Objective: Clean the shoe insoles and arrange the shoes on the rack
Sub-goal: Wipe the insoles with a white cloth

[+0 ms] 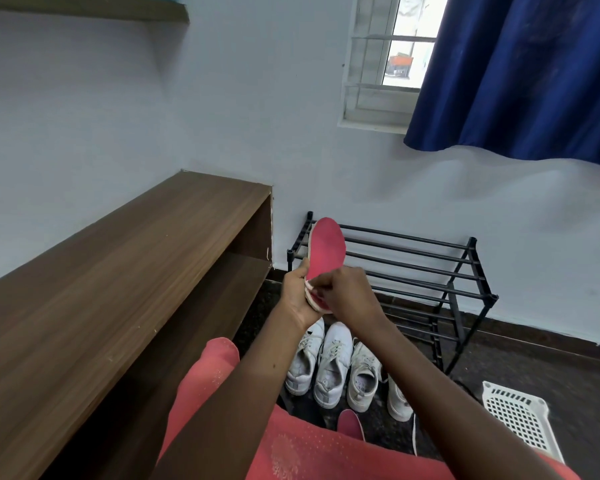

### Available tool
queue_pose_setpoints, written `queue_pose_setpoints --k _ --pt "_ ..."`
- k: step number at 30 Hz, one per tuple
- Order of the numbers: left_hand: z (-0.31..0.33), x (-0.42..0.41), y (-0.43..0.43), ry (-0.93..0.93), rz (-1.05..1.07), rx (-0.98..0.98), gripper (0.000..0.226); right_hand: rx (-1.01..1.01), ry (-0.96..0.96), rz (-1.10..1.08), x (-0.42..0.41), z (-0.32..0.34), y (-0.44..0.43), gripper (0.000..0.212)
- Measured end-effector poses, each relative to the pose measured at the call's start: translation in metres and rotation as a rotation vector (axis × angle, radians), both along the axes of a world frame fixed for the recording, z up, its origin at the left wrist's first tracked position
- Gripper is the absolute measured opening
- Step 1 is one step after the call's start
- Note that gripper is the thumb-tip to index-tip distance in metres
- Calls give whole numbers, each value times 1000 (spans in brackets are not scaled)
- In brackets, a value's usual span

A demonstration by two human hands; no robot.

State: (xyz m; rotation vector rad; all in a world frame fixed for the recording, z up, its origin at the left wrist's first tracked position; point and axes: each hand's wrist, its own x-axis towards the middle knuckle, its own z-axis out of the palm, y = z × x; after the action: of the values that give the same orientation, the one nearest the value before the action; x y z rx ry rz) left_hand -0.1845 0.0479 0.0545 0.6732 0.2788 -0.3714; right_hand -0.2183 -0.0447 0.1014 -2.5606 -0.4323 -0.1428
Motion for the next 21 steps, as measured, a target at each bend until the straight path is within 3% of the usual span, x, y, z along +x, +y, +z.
queue_pose_setpoints --k 6,15,21 --pt "0 -7 -10 -63 -39 -53 41 38 1 -63 18 7 -7 24" --pt "-8 -1 2 -4 6 -104 66 62 142 98 -4 4 -7 23" --pt "2 -7 -8 -31 -44 -109 51 20 -29 -8 16 4 -1 20"
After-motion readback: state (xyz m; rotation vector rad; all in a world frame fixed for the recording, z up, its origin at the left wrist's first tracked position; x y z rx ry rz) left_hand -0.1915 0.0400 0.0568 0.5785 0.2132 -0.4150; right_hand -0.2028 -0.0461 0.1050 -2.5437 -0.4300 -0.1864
